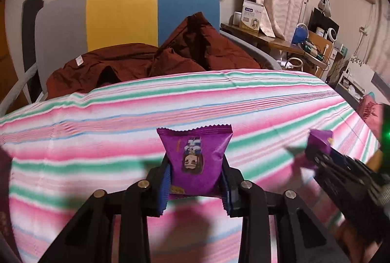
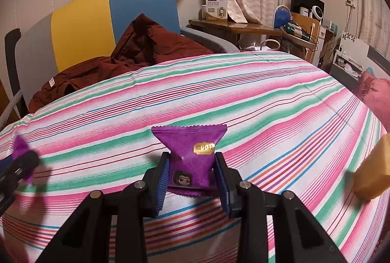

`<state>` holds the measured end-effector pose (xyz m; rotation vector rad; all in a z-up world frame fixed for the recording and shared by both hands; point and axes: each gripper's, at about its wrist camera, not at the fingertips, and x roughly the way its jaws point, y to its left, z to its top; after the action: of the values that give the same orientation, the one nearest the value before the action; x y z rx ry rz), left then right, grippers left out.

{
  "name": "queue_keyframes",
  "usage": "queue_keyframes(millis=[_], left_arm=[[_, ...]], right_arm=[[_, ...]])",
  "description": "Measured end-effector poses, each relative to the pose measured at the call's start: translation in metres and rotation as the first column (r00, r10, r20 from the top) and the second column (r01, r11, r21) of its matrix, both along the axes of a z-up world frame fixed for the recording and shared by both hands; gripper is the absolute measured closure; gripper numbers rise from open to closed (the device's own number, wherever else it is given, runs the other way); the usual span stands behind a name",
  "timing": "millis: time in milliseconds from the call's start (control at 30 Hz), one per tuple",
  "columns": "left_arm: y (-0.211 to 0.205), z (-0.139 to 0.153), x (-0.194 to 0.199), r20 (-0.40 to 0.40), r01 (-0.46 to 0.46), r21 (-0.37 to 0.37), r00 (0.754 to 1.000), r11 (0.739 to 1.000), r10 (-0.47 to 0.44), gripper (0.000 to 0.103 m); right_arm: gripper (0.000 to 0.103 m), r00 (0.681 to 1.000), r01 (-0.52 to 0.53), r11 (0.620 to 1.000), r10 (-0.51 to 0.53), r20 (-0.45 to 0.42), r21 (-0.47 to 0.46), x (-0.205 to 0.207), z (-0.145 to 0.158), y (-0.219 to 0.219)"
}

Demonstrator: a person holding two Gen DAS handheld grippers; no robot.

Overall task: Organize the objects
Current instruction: 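Carry the purple packet into the gold tray and open the left tool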

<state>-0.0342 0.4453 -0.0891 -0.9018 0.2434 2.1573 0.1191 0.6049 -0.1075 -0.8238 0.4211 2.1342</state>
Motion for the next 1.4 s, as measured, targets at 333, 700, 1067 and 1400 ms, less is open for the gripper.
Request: queue_keyframes(millis=[333, 700, 1067, 1400], left_arm=[[-0.108, 0.042, 0.015, 0.036, -0.070, 0.074, 0.997, 0.995, 0.067, 0.068], [-0.235, 0.069, -0.025, 0.045, -0.297, 0.093, 0.955, 0.950, 0.294, 0.068], [-0.300, 0.017, -0.104, 0.256, -0.488, -0.067, 0.834, 0.870, 0.488, 0.068], [-0.310, 0.023, -0.114, 0.256, -0.527, -0.021, 0.818, 0.850, 0.514, 0.020]], right_arm=[[0.068, 0.999, -0.029, 0.998, 0.027, 0.026, 0.057, -0.007, 0.004, -0.011], [0.068, 0.994, -0.090, 0.986, 0.080, 0.075, 0.142, -0.017, 0.011, -0.030], [0.068, 0.991, -0.119, 0.984, 0.108, 0.085, 0.136, -0.017, 0.011, -0.041], [0.068, 0.982, -0.156, 0.970, 0.132, 0.134, 0.187, -0.026, 0.009, -0.055]])
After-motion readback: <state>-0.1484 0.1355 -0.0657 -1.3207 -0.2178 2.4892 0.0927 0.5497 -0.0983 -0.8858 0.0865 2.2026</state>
